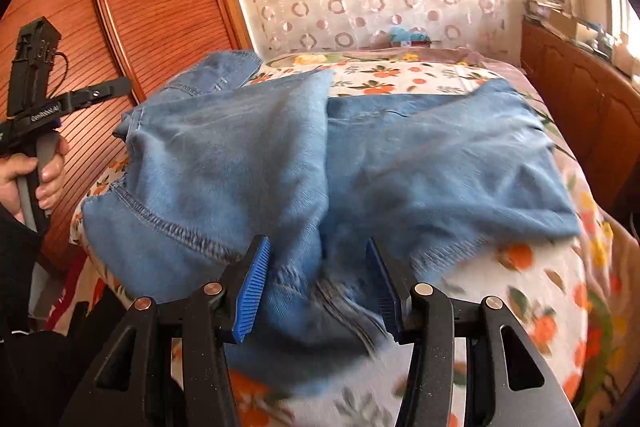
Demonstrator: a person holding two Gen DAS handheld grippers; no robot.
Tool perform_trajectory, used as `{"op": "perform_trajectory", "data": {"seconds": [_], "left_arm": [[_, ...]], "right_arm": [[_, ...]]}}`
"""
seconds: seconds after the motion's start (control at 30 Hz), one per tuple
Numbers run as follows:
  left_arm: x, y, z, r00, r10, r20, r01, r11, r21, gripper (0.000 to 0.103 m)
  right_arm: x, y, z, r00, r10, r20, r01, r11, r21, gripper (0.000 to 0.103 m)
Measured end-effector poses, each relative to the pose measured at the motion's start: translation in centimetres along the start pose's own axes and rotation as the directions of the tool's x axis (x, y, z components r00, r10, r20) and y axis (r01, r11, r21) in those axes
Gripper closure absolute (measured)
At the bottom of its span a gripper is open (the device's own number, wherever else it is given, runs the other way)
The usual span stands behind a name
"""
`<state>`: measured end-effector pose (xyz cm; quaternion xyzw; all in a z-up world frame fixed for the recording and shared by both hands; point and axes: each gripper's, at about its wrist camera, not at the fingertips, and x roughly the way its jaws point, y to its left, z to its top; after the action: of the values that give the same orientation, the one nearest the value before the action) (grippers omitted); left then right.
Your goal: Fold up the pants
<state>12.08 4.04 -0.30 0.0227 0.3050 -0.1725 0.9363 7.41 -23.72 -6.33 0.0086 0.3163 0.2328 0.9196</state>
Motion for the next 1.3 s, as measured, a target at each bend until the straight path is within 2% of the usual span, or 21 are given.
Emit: {"op": "perform_trajectory", "data": {"seconds": [0.3,0.53,0.67,0.8,1.1,1.13,1.2,1.27,1.3], "left_arm": [[4.5,-4.5,0.3,0.996,-0.053,-0.067,0.056,0.997,0.055,0.026],[7.5,-5.6,-2.0,0.989,-0.053,-0.139,0.063,0.996,0.069,0.026],[8.0,-5.4,-2.9,0.988,-0.051,-0.144,0.061,0.996,0.061,0.026],[7.9,-5.4,-3.4,0.989,-0.050,-0.136,0.058,0.997,0.056,0.026],[7.7,-5.3,-4.1,0.991,-0.052,-0.124,0.060,0.996,0.062,0.026],[7.7,-5.3,-4.1,0.991,-0.053,-0.124,0.061,0.996,0.062,0.026],[7.7,-5.3,-4.1,0.991,-0.055,-0.124,0.063,0.996,0.061,0.026],[7.7,-5.3,-4.1,0.991,-0.057,-0.123,0.065,0.996,0.059,0.026],[7.7,-5.2,-4.1,0.991,-0.059,-0.123,0.066,0.996,0.058,0.026]], "right_arm": [[-1.7,-1.4,-1.8,1.000,-0.021,-0.020,0.022,0.999,0.033,0.051],[-1.7,-3.3,-1.9,0.999,-0.016,-0.028,0.019,0.994,0.104,0.051],[-1.8,-4.8,-1.3,1.000,-0.028,-0.014,0.030,0.989,0.147,0.051],[-1.4,-6.2,-0.4,0.997,-0.081,-0.015,0.083,0.977,0.198,0.051],[-0.2,-8.6,0.9,0.997,-0.080,-0.017,0.081,0.952,0.296,0.052],[-0.2,-8.6,1.0,0.996,-0.090,-0.016,0.091,0.952,0.291,0.055],[0.2,-8.3,1.1,0.992,-0.121,-0.018,0.121,0.951,0.283,0.090],[-0.7,-8.2,1.1,0.992,-0.128,-0.003,0.124,0.953,0.275,0.098],[-1.4,-8.0,1.3,0.990,-0.139,0.016,0.130,0.955,0.267,0.099]]}}
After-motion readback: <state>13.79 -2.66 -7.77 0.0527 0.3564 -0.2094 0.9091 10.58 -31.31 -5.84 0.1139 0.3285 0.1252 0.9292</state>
